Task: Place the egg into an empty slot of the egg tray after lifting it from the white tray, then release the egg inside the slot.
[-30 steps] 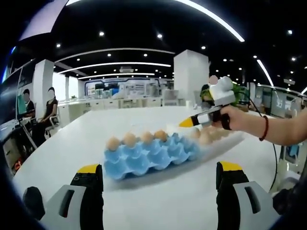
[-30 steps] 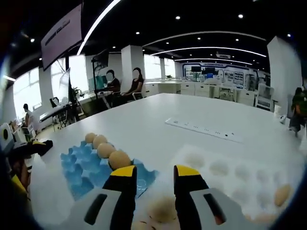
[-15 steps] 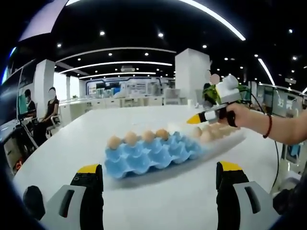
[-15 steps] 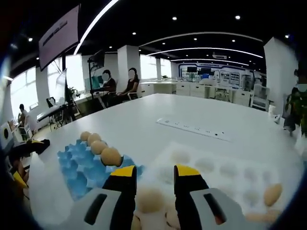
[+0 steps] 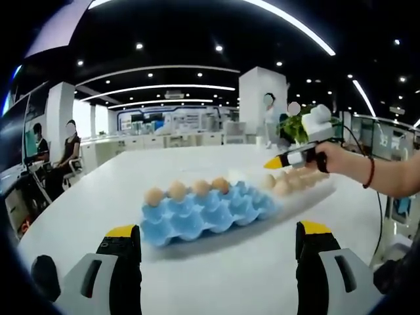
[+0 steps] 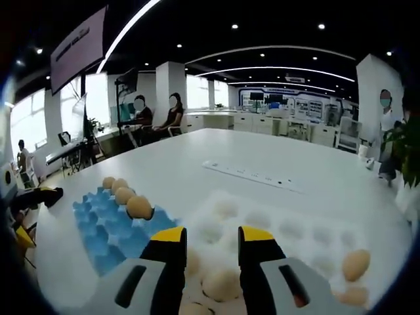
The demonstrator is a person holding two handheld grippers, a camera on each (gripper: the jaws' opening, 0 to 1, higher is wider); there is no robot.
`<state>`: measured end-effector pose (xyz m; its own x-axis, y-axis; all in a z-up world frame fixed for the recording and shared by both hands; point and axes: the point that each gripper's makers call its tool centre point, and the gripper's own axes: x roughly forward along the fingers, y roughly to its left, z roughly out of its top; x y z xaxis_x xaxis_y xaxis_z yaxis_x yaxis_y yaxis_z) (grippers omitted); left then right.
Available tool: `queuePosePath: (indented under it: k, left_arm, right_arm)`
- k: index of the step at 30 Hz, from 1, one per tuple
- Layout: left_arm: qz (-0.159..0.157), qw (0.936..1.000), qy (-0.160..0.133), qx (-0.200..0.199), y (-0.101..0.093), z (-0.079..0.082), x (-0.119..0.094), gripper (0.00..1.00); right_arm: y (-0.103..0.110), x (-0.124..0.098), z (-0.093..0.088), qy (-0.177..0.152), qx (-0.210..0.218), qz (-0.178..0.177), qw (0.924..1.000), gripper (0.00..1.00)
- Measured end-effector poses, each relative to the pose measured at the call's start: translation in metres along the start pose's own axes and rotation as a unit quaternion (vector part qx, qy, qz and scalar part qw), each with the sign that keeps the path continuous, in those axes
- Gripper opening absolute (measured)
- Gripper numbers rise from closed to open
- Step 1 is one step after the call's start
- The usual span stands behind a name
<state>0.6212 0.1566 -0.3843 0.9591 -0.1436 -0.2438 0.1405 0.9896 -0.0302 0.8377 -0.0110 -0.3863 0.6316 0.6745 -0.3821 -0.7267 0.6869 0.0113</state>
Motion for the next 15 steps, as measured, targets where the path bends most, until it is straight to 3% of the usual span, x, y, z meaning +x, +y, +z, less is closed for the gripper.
queuePosePath:
  k: [15]
  left_arm:
    - [0.000, 1.0000, 0.000, 0.002, -0.001, 0.000, 0.002, 1.00]
  right_arm:
    - [-0.026, -0.009, -0.002, 0.002, 0.000, -0.024, 0.9997, 0.33]
